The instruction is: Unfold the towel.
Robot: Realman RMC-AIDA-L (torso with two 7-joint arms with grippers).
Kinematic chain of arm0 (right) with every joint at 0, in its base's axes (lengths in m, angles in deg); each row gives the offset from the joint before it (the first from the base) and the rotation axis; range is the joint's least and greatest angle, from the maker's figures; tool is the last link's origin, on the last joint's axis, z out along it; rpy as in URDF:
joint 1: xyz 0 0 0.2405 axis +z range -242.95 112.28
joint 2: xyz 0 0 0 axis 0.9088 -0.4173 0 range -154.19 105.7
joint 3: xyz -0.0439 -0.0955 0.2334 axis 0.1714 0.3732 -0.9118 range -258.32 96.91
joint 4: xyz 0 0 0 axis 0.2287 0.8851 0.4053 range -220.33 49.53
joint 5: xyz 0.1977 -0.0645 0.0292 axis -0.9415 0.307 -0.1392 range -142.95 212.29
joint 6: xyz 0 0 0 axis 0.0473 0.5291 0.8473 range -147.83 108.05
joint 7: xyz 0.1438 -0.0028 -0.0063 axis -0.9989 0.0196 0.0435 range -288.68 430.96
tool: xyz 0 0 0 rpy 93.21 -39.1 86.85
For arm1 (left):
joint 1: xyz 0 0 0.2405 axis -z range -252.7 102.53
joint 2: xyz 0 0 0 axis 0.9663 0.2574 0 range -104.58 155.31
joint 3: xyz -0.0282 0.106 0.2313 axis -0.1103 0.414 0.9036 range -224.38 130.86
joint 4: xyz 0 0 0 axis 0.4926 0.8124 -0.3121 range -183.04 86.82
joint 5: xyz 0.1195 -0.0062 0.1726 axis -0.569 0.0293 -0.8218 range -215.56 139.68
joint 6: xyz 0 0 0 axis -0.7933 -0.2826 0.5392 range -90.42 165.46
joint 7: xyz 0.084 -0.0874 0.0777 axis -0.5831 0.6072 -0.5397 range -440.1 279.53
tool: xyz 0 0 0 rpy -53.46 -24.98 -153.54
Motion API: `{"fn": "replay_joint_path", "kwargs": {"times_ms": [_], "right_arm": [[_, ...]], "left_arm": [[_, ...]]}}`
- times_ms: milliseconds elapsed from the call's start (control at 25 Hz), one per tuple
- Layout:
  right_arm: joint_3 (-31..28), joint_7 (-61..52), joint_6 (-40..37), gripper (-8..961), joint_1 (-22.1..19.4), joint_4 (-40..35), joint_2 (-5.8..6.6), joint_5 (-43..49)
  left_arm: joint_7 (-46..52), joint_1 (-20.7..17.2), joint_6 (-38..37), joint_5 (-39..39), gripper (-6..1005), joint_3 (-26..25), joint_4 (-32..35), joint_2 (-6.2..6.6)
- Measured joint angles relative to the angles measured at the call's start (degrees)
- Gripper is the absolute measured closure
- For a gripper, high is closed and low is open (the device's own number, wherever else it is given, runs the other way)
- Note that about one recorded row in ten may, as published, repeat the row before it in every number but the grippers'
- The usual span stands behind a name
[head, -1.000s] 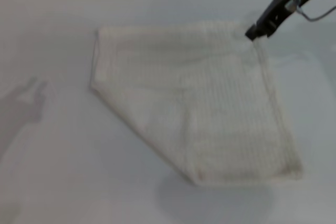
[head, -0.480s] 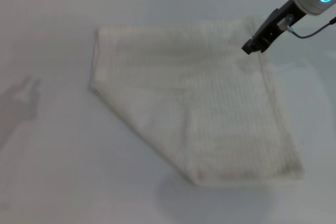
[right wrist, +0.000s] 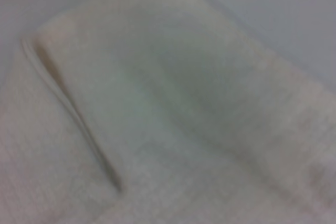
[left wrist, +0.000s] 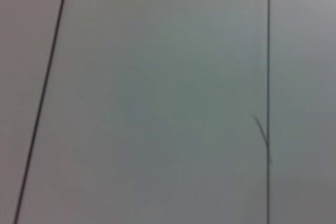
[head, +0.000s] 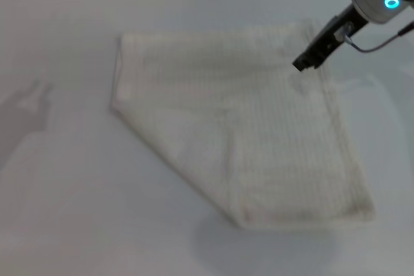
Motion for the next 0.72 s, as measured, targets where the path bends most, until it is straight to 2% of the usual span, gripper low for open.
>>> {"fn": "replay_joint_path", "kwargs": {"times_ms": [240,480,600,720], "right_arm": [[-0.37,-0.1,-0.04,955,-1.64,-0.26,-0.74,-0.12],[-0.47,-0.35,0.03,955,-2.01,-0.32,-1.3,-0.18],[-0.55,-1.0,0.31,955,-2.5,-0.71,-1.57,-0.23],[-0.7,-1.12,0.36,954,-2.78,-0.81,-1.61,-0.24]], "left_arm": [[2.79,1.55,-0.16,-0.34,765,2.62,1.41,0.1],[5.64,0.0,-1.28,-0.41,765,4.21,3.37,0.17],[9.95,-0.72,-1.33,-0.5,764,8.68,7.04,0.19],[11.91,-0.93,-1.37,-0.54,764,10.6,8.68,0.2]]}}
